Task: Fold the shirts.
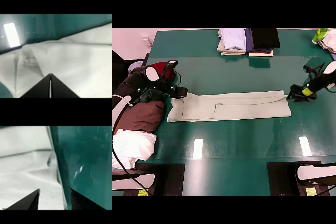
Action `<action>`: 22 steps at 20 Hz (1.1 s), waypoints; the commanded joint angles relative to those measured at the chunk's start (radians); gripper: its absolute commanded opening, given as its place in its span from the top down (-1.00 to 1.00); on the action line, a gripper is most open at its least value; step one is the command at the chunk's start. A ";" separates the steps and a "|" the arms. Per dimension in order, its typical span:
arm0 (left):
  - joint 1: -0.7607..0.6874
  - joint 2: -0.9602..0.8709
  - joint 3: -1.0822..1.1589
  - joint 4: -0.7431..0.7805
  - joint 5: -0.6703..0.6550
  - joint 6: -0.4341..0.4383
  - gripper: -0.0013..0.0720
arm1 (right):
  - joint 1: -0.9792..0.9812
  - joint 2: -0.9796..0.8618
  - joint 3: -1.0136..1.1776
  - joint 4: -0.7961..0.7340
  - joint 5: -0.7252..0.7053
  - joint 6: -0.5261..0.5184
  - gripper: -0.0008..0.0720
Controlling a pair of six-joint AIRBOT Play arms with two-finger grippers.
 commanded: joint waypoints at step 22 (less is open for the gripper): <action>-0.376 -0.204 0.174 -0.225 0.165 -0.004 0.89 | 0.122 0.320 -0.098 0.058 -0.022 -0.050 0.94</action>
